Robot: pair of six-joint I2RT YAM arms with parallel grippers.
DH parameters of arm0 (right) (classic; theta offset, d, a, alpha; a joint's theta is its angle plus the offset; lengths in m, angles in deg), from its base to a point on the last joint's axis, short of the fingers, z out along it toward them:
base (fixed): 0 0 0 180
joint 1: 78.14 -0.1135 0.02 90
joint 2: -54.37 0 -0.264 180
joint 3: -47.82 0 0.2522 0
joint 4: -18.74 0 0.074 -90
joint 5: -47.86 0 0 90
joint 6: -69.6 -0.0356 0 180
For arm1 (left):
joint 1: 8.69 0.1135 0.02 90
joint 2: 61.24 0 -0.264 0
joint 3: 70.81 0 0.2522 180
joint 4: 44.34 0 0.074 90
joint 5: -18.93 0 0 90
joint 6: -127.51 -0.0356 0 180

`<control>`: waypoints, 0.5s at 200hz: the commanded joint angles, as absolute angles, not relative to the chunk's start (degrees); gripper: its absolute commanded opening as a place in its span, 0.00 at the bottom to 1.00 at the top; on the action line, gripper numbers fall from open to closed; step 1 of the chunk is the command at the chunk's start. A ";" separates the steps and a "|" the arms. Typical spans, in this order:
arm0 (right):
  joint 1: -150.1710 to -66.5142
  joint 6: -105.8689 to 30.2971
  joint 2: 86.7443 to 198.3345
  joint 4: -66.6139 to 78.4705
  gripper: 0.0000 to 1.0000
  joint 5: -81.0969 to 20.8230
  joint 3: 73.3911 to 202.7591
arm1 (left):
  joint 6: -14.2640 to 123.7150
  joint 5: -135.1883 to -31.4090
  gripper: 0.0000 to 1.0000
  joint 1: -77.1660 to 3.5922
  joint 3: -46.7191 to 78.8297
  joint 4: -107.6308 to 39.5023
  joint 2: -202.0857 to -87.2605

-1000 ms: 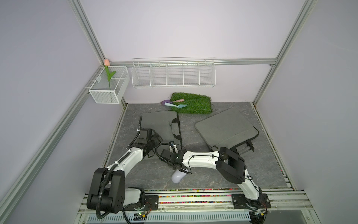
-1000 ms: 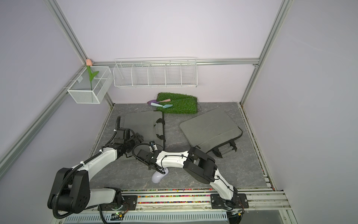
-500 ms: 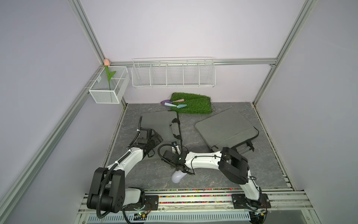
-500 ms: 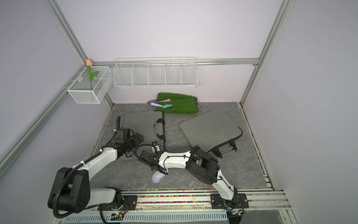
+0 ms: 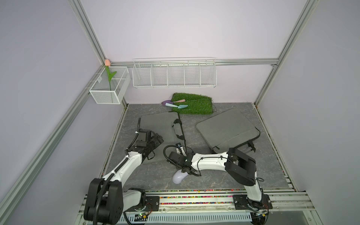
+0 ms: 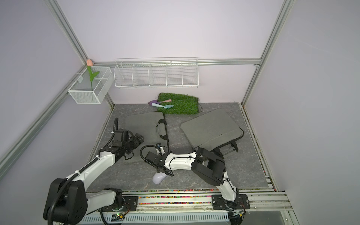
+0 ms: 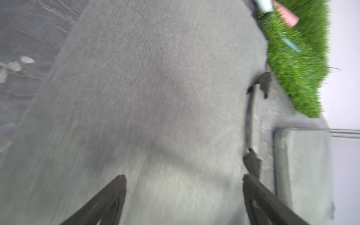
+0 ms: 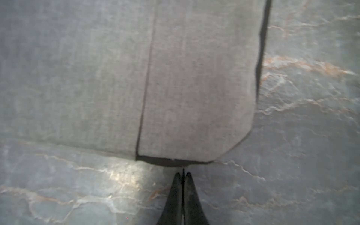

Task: Put the mouse into the laptop bag
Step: Unzip the zipper on the zippered laptop bag.

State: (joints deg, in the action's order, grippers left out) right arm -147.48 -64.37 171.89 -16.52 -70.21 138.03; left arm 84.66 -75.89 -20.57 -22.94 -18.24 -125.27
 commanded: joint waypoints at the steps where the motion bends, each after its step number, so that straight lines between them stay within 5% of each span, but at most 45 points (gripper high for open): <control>1: -147.54 -60.43 171.64 -12.26 0.06 -62.63 136.18 | 92.79 -79.53 0.95 -20.37 -29.68 -16.34 -112.32; 38: -148.27 -58.21 171.88 -7.71 0.06 -57.38 138.40 | 106.04 -81.44 0.96 -20.55 -41.53 -15.32 -93.80; 100: -149.72 -57.97 171.15 -0.11 0.06 -52.62 138.11 | 115.80 -84.16 0.97 -20.55 -51.36 -18.81 -87.89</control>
State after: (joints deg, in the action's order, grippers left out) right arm -148.97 -58.95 171.74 -5.33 -55.59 137.77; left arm 109.29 -82.80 -20.59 -48.40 -15.77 -88.90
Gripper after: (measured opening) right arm 0.063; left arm 0.968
